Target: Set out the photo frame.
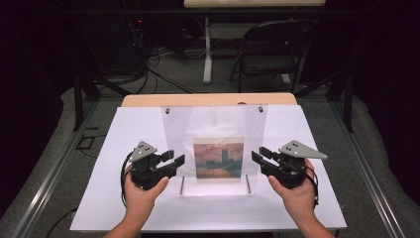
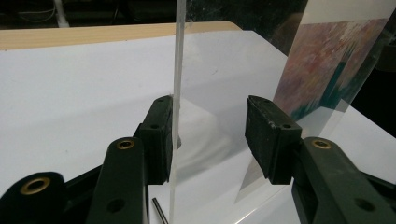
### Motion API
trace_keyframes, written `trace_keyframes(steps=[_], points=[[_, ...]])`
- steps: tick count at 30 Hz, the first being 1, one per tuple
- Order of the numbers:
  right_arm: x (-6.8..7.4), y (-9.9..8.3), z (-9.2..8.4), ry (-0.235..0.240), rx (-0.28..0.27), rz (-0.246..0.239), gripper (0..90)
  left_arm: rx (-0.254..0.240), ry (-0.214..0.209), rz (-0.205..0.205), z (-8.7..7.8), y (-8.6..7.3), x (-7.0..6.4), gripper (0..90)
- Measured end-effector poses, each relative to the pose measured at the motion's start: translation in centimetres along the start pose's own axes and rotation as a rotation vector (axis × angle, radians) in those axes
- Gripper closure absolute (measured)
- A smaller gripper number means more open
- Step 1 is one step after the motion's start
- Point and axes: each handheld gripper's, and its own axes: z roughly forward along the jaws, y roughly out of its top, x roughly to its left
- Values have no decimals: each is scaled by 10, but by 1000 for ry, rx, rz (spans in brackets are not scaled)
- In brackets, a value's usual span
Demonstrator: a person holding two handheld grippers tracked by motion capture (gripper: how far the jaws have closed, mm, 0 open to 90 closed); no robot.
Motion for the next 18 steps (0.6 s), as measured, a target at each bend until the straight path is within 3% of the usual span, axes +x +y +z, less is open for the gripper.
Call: trace_keyframes(steps=[18], points=[[1,-1,-1,5,-6,-17,624,7,-1,15,0,0,0,531]])
